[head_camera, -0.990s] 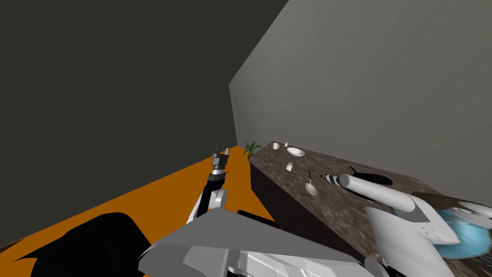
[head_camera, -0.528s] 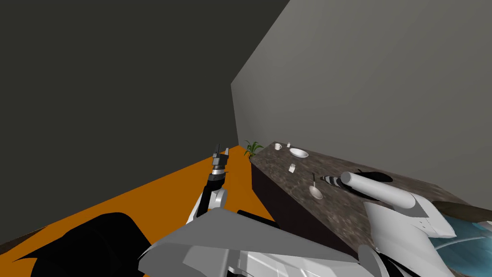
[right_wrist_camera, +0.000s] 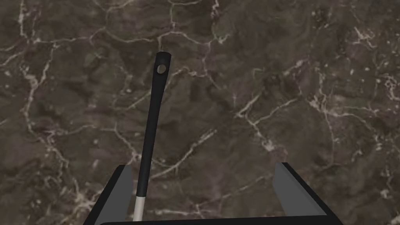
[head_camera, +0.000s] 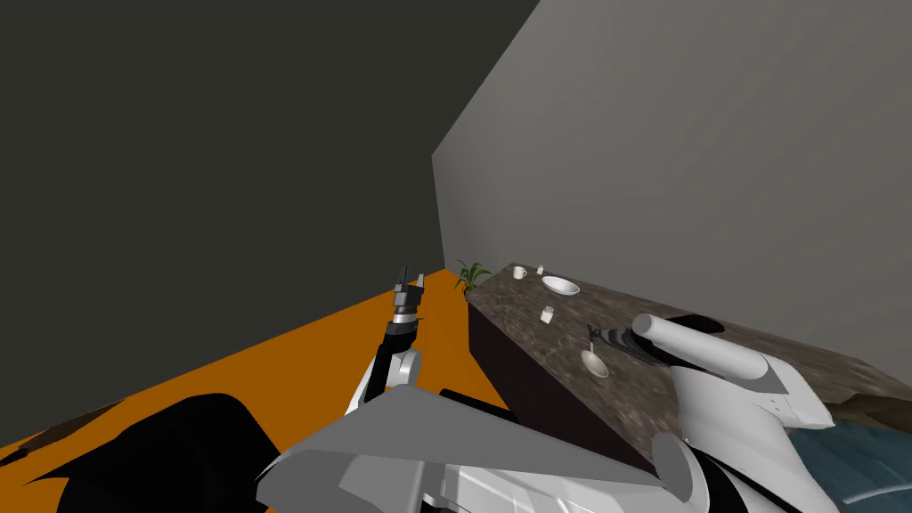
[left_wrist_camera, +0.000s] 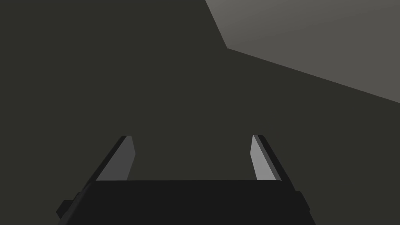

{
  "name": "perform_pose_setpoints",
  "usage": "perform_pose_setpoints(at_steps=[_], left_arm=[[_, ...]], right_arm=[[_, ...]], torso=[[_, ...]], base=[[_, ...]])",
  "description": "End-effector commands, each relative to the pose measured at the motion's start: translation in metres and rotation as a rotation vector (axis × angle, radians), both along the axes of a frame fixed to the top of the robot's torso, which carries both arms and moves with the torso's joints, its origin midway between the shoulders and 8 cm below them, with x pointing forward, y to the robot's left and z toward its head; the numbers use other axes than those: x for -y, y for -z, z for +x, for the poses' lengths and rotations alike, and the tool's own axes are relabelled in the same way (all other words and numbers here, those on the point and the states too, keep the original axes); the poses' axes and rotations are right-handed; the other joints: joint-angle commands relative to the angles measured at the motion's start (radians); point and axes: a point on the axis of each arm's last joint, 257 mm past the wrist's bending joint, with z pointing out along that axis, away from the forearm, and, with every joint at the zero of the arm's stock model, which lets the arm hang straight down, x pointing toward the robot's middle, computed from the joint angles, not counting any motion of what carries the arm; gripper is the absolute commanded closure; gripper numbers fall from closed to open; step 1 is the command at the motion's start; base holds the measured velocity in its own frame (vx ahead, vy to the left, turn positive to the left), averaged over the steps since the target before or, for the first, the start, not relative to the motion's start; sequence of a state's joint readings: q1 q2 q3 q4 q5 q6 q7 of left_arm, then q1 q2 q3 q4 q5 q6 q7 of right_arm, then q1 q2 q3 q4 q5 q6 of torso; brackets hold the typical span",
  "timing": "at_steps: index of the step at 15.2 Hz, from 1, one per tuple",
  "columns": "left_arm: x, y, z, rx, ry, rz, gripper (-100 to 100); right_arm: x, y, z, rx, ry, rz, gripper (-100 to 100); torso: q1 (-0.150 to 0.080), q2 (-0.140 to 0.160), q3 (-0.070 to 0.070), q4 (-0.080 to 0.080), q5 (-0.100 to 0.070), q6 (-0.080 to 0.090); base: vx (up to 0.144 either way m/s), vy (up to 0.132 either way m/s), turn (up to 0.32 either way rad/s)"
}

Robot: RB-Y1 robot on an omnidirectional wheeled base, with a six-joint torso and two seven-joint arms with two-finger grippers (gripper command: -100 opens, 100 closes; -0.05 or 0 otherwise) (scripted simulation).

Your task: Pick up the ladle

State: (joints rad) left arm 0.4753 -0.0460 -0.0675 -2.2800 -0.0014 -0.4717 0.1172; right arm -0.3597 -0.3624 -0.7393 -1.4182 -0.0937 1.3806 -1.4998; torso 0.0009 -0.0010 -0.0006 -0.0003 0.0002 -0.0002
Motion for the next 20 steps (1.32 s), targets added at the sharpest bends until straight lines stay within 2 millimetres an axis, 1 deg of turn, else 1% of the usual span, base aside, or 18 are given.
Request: perform_pose_setpoints(at_steps=[1,4,10,11,12,15,16,17,20], left_arm=[[0.0,0.0,0.0,0.0,0.0,0.0,0],[0.0,0.0,0.0,0.0,0.0,0.0,0],[0.0,0.0,0.0,0.0,0.0,0.0,0],[0.0,0.0,0.0,0.0,0.0,0.0,0],[0.0,0.0,0.0,0.0,0.0,0.0,0],[0.0,0.0,0.0,0.0,0.0,0.0,0],[0.0,0.0,0.0,0.0,0.0,0.0,0],[0.0,0.0,0.0,0.0,0.0,0.0,0],[0.0,0.0,0.0,0.0,0.0,0.0,0]], right_arm=[[-0.007,0.005,-0.005,-0.023,0.028,0.052,-100],[-0.017,0.011,-0.01,-0.05,0.079,0.138,-100],[-0.034,0.017,-0.019,-0.097,0.134,0.244,-100],[-0.03,0.016,-0.016,-0.086,0.121,0.22,-100],[-0.033,0.028,-0.018,-0.09,0.118,0.227,-100],[-0.036,0.04,-0.019,-0.09,0.111,0.227,-100],[-0.035,0.034,-0.018,-0.092,0.114,0.228,-100],[-0.035,0.035,-0.018,-0.09,0.113,0.227,100],[-0.035,0.035,-0.017,-0.089,0.113,0.227,100]], torso=[[0.0,0.0,0.0,0.0,0.0,0.0],[0.0,0.0,0.0,0.0,0.0,0.0],[0.0,0.0,0.0,0.0,0.0,0.0],[0.0,0.0,0.0,0.0,0.0,0.0],[0.0,0.001,0.0,0.0,0.0,0.001],[-0.001,-0.002,-0.001,-0.001,0.0,0.001],[-0.001,-0.003,-0.002,-0.001,0.0,0.001],[-0.001,-0.001,-0.001,0.0,0.0,0.001],[-0.001,0.001,0.0,0.0,0.0,0.001]], base=[[0.011,0.005,0.07],[0.01,0.004,0.053],[0.008,0.002,0.048],[0.005,0.001,0.018],[0.03,-0.005,-0.039],[0.056,-0.007,-0.053],[0.018,0.004,-0.025],[0.0,0.0,0.0],[0.0,0.0,0.0]])
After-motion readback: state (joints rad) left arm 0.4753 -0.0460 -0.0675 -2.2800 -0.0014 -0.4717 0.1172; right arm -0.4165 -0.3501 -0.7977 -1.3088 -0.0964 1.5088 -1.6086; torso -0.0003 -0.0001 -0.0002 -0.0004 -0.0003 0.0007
